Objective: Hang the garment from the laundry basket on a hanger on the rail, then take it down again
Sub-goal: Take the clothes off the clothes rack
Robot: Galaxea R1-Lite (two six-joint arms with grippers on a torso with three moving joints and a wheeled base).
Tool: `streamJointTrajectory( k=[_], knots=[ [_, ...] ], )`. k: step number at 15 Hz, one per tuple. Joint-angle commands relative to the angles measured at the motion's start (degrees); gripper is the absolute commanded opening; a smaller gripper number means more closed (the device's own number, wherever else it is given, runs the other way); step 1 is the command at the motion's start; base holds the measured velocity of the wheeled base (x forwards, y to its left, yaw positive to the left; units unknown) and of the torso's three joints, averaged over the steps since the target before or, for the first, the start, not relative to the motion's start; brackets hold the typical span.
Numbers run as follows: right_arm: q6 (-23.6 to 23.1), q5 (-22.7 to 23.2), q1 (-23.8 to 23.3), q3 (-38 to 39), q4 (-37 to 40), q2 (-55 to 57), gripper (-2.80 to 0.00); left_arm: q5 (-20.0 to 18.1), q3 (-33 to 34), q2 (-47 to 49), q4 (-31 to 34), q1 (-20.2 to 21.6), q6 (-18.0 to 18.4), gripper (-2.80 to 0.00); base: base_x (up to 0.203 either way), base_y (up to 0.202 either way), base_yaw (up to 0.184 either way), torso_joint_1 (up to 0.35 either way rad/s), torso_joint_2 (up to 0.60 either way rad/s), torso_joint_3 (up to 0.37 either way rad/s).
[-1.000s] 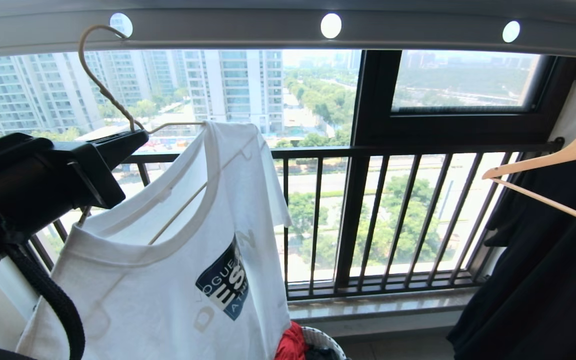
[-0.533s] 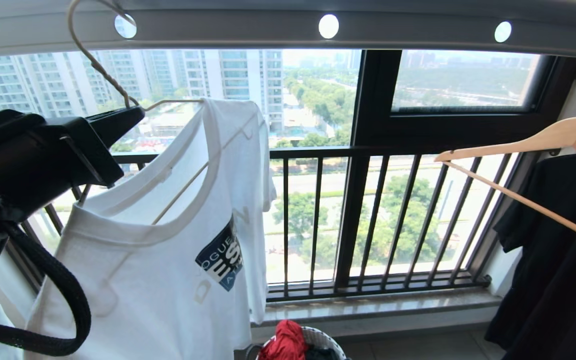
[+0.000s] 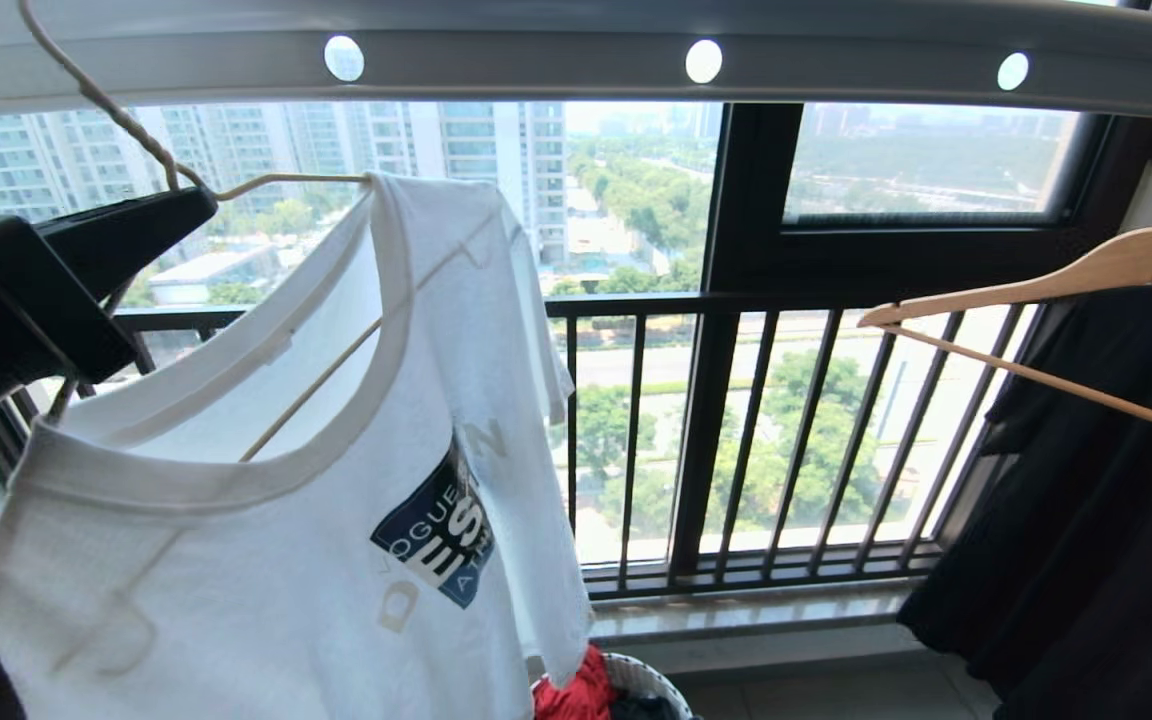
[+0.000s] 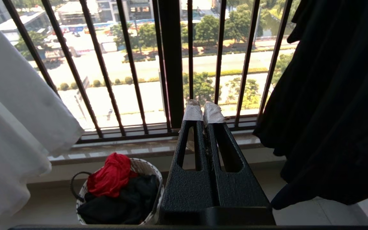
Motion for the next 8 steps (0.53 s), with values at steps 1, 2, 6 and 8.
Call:
streamJointTrajectory(
  k=[1, 2, 6, 8],
  knots=[
    [0.0, 0.0, 0.0, 0.0, 0.0, 0.1, -2.8, -1.2, 0.0, -3.0, 3.7, -1.3, 0.0, -2.8, 0.0, 0.0, 0.0, 0.0, 0.0, 0.0],
    [0.0, 0.0, 0.0, 0.0, 0.0, 0.0, -2.8, -1.3, 0.0, -1.9, 4.3, -2.2, 0.0, -2.8, 0.0, 0.0, 0.0, 0.0, 0.0, 0.0],
    [0.0, 0.0, 0.0, 0.0, 0.0, 0.0, -2.8, -1.3, 0.1, 5.5, 3.8, -4.5, 0.0, -2.8, 0.0, 0.0, 0.0, 0.0, 0.0, 0.0],
    [0.0, 0.0, 0.0, 0.0, 0.0, 0.0, -2.8, -1.3, 0.0, 10.1, 1.6, -6.0, -0.1, -2.8, 0.0, 0.0, 0.0, 0.0, 0.0, 0.0]
  ],
)
